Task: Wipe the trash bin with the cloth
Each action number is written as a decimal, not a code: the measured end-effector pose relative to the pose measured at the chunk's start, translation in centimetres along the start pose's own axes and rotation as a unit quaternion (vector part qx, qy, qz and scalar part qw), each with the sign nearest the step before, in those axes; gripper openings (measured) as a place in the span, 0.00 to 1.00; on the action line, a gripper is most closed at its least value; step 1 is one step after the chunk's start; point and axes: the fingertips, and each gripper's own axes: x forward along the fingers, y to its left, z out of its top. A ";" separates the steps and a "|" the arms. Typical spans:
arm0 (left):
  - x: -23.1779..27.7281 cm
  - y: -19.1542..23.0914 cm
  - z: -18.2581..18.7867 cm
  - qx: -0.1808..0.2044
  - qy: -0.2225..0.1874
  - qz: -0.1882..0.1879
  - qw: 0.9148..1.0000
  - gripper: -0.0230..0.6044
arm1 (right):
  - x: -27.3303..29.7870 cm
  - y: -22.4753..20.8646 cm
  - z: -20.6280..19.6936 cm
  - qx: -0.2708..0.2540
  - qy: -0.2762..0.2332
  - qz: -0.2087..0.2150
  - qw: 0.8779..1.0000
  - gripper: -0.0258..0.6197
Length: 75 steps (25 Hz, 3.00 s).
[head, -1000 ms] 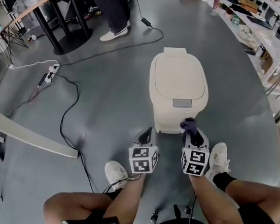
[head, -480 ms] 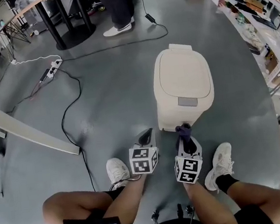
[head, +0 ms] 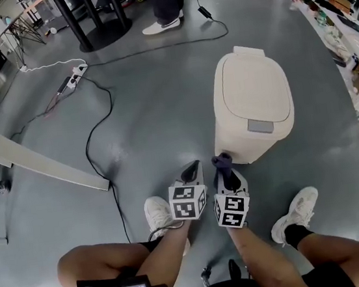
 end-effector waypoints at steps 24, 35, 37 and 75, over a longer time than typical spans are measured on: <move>5.6 -12.9 -1.7 0.064 0.056 -0.097 0.992 0.03 | -3.7 -16.9 0.5 0.092 -0.011 -0.105 0.990 0.16; 4.7 -20.2 4.2 0.102 0.030 -0.156 0.982 0.03 | -3.2 -22.1 9.7 0.259 -0.010 0.148 0.954 0.16; 4.6 -21.4 5.2 0.098 0.019 -0.177 0.979 0.03 | -3.3 -21.7 11.4 0.282 0.006 0.196 0.939 0.16; 3.8 -28.7 6.3 0.168 0.025 -0.127 0.977 0.03 | 1.0 -21.1 12.6 0.320 0.128 0.273 0.898 0.16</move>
